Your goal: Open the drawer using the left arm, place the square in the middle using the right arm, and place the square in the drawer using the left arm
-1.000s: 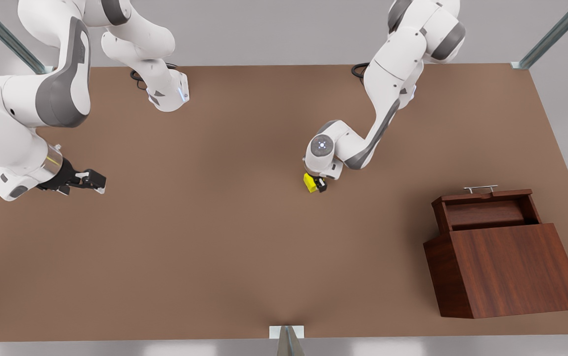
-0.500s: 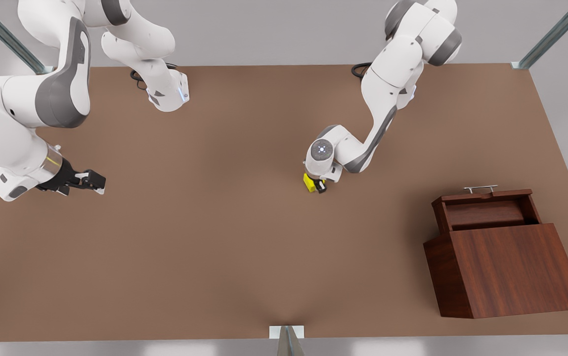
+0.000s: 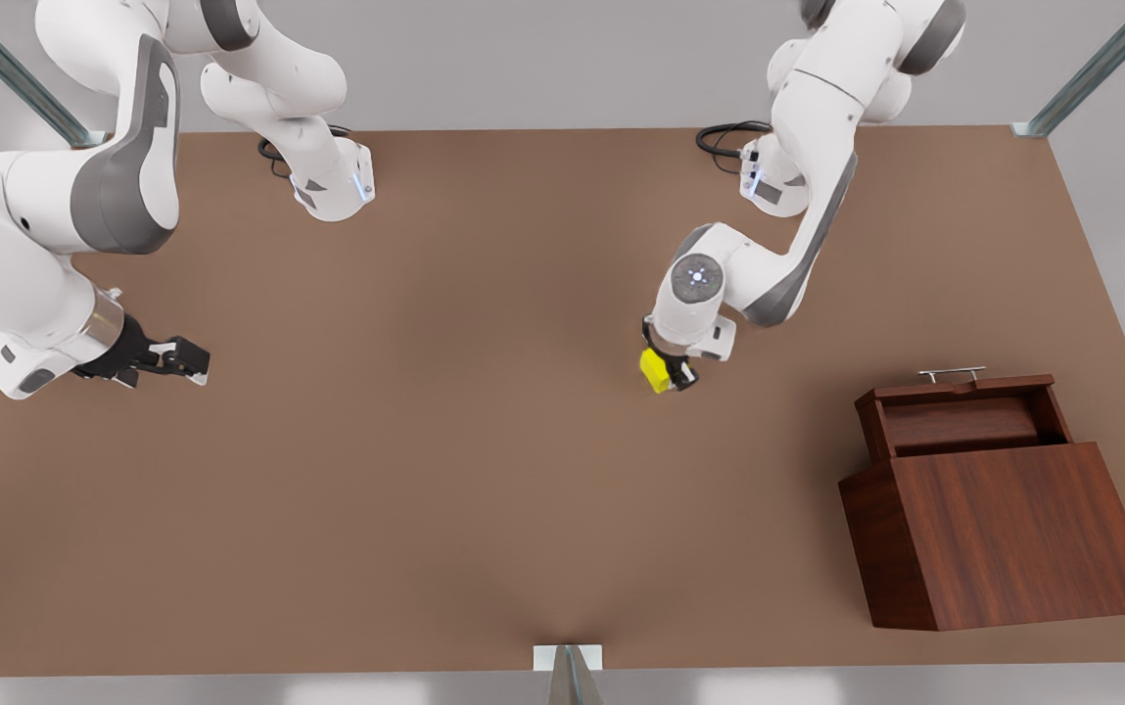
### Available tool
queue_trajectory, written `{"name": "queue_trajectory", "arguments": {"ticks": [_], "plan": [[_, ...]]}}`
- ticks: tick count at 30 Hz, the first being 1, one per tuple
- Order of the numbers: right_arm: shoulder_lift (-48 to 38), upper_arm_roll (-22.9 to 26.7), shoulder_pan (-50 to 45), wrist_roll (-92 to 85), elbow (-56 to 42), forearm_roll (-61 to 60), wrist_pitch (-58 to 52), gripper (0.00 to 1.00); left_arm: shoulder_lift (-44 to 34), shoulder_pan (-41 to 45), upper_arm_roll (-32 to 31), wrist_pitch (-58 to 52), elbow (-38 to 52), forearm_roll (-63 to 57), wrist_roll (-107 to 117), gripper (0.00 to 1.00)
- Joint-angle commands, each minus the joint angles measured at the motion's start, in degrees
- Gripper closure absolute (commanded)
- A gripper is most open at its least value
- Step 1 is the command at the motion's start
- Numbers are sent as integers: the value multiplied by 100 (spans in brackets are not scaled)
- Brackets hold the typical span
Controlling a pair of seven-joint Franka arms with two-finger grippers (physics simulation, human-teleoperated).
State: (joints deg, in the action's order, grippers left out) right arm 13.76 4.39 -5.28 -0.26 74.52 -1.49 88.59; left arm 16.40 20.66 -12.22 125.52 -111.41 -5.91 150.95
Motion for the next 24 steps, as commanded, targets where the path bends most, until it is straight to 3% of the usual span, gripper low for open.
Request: {"name": "queue_trajectory", "arguments": {"ticks": [1,4,6,14,24], "plan": [[-4,0,0,0,-8,0,0,0,-58,-79,-8,-229,83,-130,-179,34],[-4,0,9,0,1,0,0,0,-594,-861,0,-1890,787,-42,-1805,34],[-4,0,9,0,-8,0,0,0,-699,-1415,0,-2392,1244,-33,-2623,34],[-13,0,9,0,-8,0,-9,0,-251,-3085,35,-2296,1675,-341,-5048,34],[-13,0,27,0,1,0,-9,0,4,-3683,220,-1584,1253,-631,-5480,34]]}}
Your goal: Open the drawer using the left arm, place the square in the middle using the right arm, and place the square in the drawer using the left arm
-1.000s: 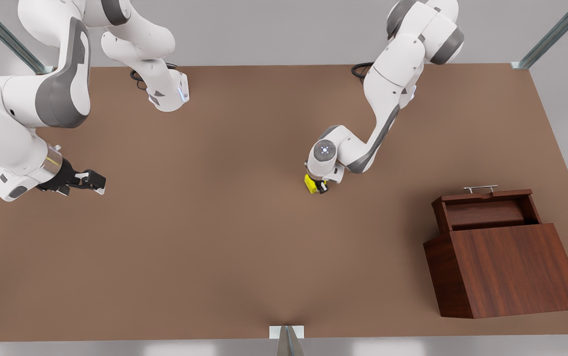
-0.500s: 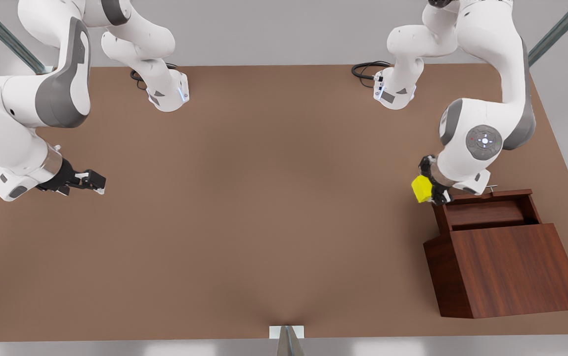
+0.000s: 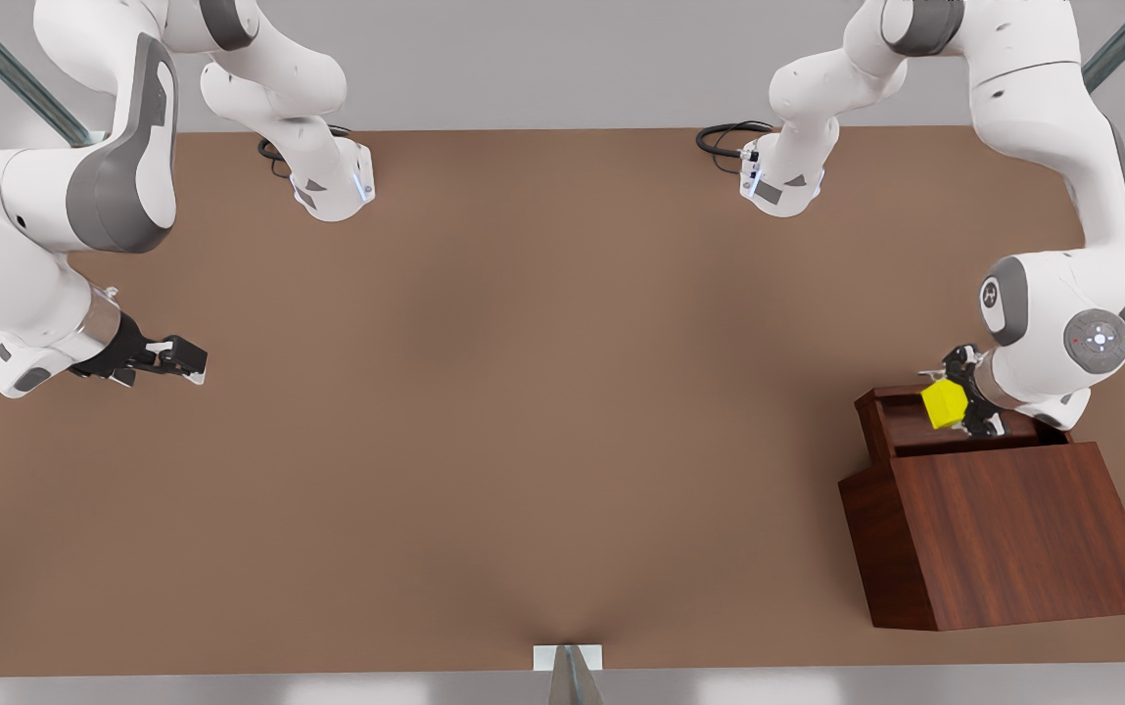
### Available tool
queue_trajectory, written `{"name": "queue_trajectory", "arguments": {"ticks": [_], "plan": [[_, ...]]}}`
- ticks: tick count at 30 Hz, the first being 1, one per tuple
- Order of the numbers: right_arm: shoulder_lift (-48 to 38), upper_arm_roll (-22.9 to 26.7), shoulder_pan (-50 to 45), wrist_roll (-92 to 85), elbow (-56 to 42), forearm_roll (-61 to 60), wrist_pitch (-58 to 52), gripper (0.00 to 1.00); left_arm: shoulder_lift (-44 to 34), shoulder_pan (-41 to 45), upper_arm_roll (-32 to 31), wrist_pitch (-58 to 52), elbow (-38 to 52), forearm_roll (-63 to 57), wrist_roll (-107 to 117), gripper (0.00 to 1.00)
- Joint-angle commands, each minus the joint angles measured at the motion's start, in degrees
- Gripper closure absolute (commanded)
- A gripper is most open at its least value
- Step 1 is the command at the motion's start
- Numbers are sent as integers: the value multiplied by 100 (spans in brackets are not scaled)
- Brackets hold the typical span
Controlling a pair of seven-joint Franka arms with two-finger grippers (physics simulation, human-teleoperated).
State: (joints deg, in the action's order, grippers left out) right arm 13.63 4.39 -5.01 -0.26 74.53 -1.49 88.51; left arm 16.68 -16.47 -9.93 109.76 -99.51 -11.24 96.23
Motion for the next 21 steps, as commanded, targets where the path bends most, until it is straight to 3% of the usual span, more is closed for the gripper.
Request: {"name": "queue_trajectory", "arguments": {"ticks": [1,17,18,19,21], "plan": [[0,0,0,0,0,0,0,0,10,-13,70,2,-16,-212,1,34],[8,0,9,0,0,0,0,0,335,-313,114,722,1,-493,-245,33],[8,0,9,0,0,-9,0,0,335,-313,114,722,1,-493,-254,26],[8,0,0,0,9,-9,0,0,353,-313,114,714,1,-528,-280,0],[17,0,0,0,0,-9,0,0,379,-313,114,705,1,-528,-280,0]]}}
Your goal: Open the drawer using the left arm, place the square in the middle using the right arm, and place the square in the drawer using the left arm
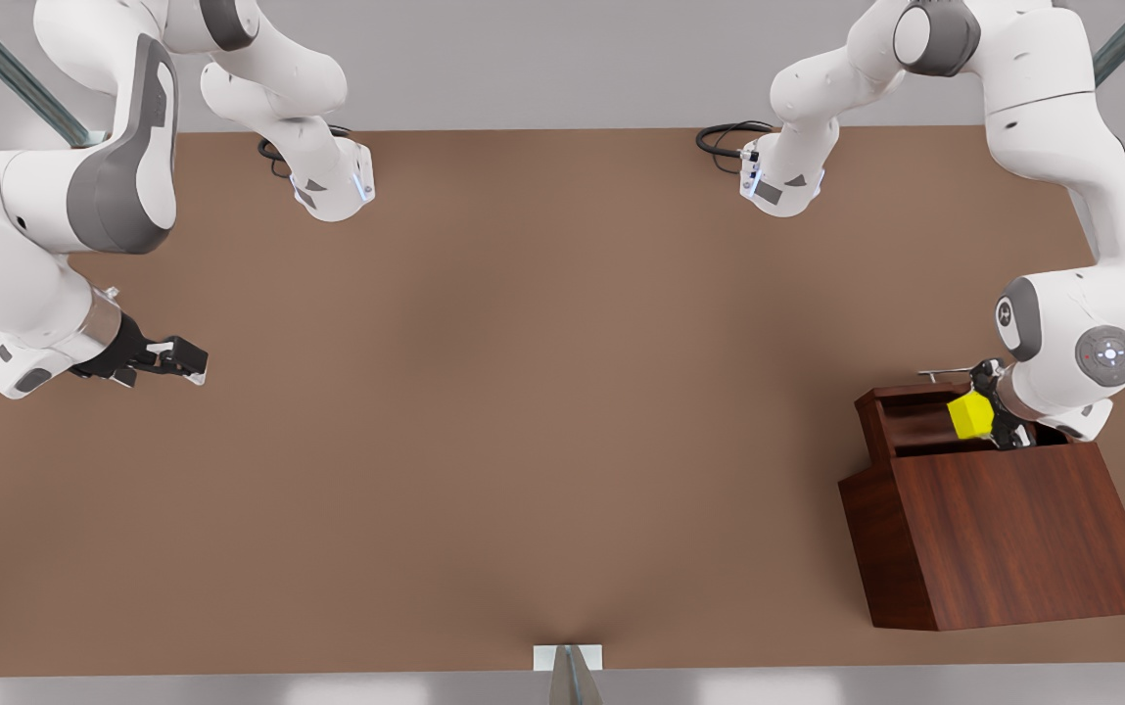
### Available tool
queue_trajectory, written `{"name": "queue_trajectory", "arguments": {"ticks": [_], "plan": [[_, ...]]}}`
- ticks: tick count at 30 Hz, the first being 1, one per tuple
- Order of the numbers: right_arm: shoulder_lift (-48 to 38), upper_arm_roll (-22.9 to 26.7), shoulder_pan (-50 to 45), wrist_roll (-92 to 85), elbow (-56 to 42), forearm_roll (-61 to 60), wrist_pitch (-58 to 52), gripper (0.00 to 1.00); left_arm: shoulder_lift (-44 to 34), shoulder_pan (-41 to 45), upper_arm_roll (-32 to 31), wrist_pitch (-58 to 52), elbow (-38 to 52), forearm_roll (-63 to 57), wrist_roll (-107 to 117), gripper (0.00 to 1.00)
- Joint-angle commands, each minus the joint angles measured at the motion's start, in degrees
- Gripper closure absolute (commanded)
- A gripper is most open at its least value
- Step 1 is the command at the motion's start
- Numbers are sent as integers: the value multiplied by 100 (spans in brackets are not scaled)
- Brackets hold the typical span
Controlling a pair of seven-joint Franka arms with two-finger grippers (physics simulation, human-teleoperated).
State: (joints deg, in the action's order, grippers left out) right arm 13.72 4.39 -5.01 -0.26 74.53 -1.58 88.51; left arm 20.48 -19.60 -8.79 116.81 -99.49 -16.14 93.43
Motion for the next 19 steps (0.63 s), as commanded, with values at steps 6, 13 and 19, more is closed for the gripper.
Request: {"name": "queue_trajectory", "arguments": {"ticks": [6,13,19], "plan": [[8,0,44,0,9,0,9,0,-580,18,-350,-1518,360,49,-1481,0],[-1,0,44,0,9,0,0,0,-844,1318,-650,-3902,2171,788,-8349,0],[-1,0,44,0,9,0,0,0,-870,1318,-642,-3920,2188,884,-8376,0]]}}
